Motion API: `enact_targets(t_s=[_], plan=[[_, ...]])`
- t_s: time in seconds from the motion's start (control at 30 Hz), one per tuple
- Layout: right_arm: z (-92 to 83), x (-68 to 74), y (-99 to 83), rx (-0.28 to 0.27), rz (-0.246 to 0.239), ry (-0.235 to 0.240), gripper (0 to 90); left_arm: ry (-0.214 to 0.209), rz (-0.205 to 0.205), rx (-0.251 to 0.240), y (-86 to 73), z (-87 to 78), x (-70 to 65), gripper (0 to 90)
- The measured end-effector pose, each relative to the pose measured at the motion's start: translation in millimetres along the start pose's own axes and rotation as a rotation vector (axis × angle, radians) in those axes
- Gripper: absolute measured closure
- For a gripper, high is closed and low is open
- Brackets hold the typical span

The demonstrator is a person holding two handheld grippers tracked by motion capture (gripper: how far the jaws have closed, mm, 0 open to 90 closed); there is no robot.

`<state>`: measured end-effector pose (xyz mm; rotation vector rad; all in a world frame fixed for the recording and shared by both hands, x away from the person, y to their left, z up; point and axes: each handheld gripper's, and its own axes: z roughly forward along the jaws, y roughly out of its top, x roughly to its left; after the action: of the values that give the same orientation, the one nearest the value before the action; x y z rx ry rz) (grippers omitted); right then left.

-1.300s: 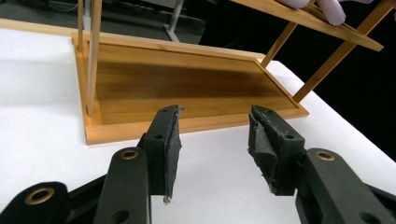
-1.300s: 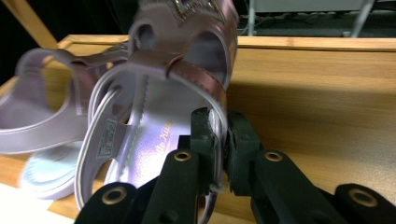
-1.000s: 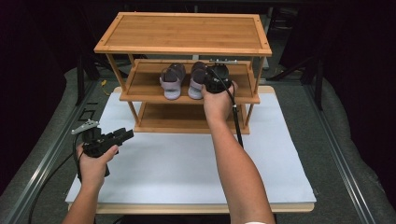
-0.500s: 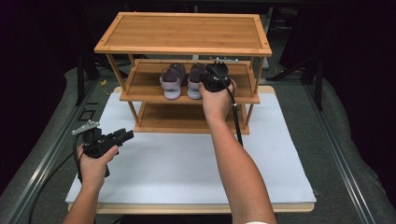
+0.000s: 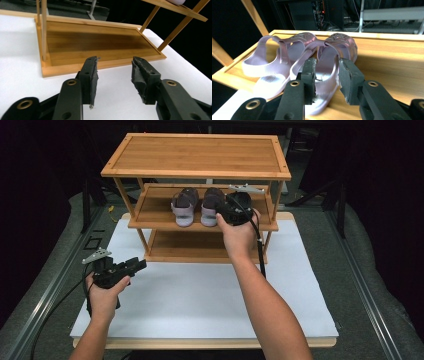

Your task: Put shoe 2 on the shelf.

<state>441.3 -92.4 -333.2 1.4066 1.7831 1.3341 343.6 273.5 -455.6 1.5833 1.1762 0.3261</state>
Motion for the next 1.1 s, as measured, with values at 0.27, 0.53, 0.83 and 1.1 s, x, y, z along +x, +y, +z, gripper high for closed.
enact_targets(t_s=[0.27,0.53,0.83,1.1], plan=[[-28.8,-3.0,-10.0,-0.047,-0.028,0.054,70.3,0.026,0.082,-0.046,33.1,15.9,-18.8,70.3],[-12.6,-18.8,-17.1,0.006,-0.046,0.031,81.5,0.019,0.089,-0.040,87.4,54.4,-35.0,87.1],[16.8,-35.9,-22.4,0.050,0.040,0.033,90.0,0.060,0.066,0.006,118.3,99.6,-40.6,90.0],[34.6,-39.9,-26.3,0.076,0.074,0.052,90.0,0.097,0.065,0.028,129.0,120.1,-43.4,90.0]])
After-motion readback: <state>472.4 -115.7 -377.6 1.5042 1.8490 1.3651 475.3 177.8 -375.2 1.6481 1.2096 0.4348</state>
